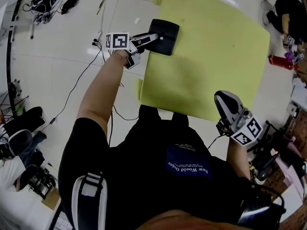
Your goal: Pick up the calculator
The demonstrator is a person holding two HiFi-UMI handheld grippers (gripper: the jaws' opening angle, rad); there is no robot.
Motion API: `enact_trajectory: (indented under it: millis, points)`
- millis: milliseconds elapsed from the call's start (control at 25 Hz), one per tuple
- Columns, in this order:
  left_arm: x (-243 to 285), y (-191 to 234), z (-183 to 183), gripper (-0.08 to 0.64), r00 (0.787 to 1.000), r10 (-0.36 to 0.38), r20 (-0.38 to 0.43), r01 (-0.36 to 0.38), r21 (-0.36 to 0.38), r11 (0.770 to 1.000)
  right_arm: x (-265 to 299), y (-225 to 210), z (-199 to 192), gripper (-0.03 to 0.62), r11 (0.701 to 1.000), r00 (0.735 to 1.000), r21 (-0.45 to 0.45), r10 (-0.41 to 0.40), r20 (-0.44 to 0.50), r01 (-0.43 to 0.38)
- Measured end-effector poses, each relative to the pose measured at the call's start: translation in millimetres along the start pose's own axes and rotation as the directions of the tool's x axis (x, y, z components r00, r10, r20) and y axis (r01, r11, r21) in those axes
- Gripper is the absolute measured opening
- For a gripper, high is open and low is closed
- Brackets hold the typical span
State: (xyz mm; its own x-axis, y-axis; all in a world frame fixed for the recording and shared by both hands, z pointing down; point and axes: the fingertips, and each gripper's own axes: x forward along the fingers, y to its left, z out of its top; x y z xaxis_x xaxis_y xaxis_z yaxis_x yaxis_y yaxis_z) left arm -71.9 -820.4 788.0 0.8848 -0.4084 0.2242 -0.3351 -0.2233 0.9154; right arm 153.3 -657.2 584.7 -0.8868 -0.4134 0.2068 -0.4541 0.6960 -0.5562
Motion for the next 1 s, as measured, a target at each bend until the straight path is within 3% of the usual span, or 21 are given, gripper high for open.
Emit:
enact_trajectory:
  millis: [40,200,480,600,720,1000]
  points:
    - [0,0,0,0.17,1.0,0.015,-0.005,-0.014,0.016,1.0,-1,-1,0,0.0,1.0,1.0,0.001,-0.002,-0.001,0.002]
    - [-4,-10,1,0.136,1.0,0.018,-0.007,-0.018,0.039,0.999,-4,0,2,0.0,1.0,1.0,0.0,0.002,0.001,-0.002]
    - [-30,-26,16,0.097,0.987,-0.068,0.145,0.079,-0.066,0.995,-1,6,5,0.0,1.0,1.0,-0.015,0.008,0.011,-0.007]
    - [-35,-56,16,0.097,0.966,-0.156,0.204,0.182,-0.113,0.977,-2,10,9,0.0,1.0,1.0,-0.026,0.008,0.019,-0.007]
    - [-39,-87,15,0.095,0.949,-0.212,0.234,0.242,-0.108,0.964,-6,15,15,0.0,0.999,0.999,-0.04,0.004,0.036,-0.002]
    - [-38,-186,-1,0.095,0.925,-0.313,0.215,0.333,-0.065,0.941,-32,28,46,0.0,0.996,0.993,-0.082,-0.034,0.115,0.044]
